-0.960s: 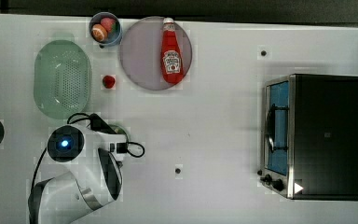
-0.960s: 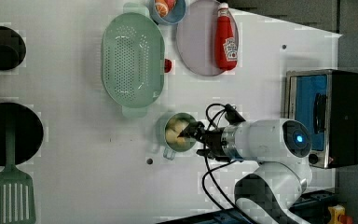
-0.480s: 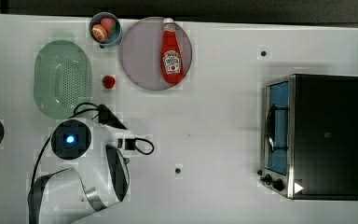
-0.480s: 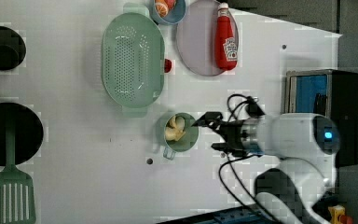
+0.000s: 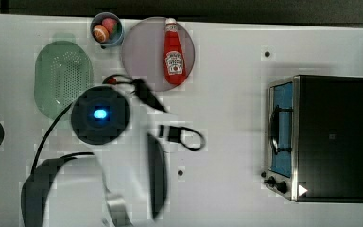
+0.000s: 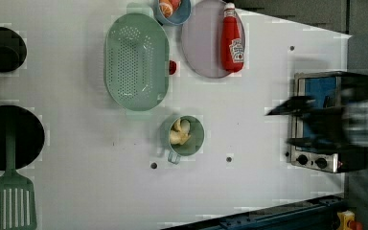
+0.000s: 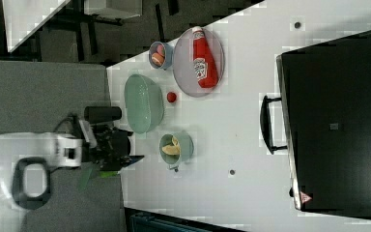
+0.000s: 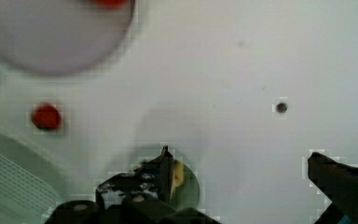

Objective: Pick Banana and place it in mug.

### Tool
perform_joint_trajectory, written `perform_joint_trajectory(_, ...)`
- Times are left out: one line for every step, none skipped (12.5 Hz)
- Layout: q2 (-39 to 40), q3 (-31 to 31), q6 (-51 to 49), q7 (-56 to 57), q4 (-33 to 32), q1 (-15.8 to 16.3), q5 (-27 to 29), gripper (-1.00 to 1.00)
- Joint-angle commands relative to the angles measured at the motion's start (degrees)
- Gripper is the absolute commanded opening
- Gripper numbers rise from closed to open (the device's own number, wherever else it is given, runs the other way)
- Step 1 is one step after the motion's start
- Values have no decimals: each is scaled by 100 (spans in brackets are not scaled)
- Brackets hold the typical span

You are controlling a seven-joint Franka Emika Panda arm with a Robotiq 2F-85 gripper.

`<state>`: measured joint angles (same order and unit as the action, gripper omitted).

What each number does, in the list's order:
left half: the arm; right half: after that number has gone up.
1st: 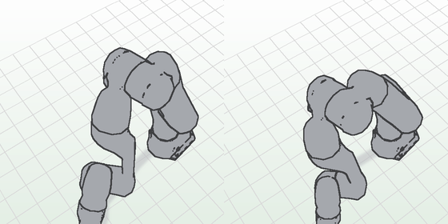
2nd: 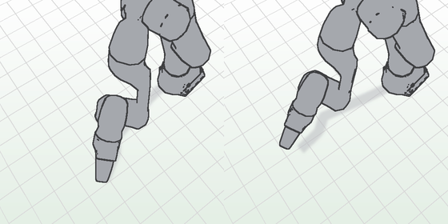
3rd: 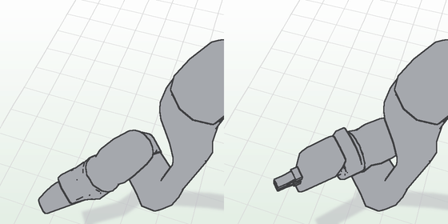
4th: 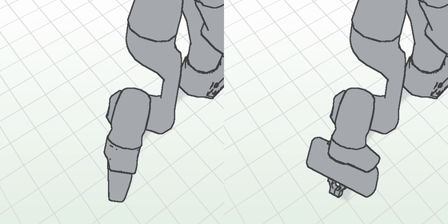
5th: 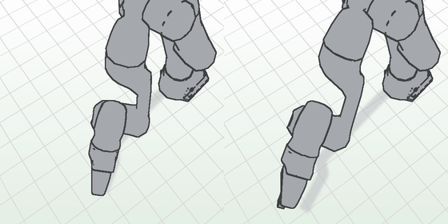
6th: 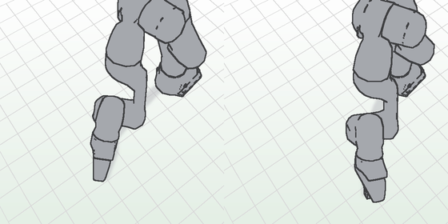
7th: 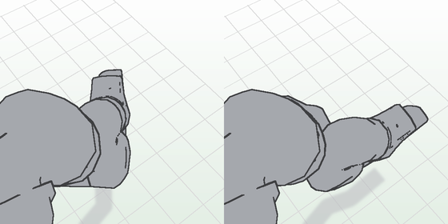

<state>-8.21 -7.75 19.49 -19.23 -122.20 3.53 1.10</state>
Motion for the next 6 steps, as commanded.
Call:
perform_joint_trajectory(-541,650,-560,717,558,-153,55,100)
perform_joint_trajectory(-620,833,-714,872,690,-163,28,100)
perform_joint_trajectory(-686,1010,-878,1025,785,-172,13,100)
perform_joint_trajectory(-748,1180,-959,1171,840,-176,8,100)
perform_joint_trajectory(-791,1317,-960,1408,862,-181,-15,100)
perform_joint_trajectory(-807,1428,-1018,1683,861,-183,-87,100)
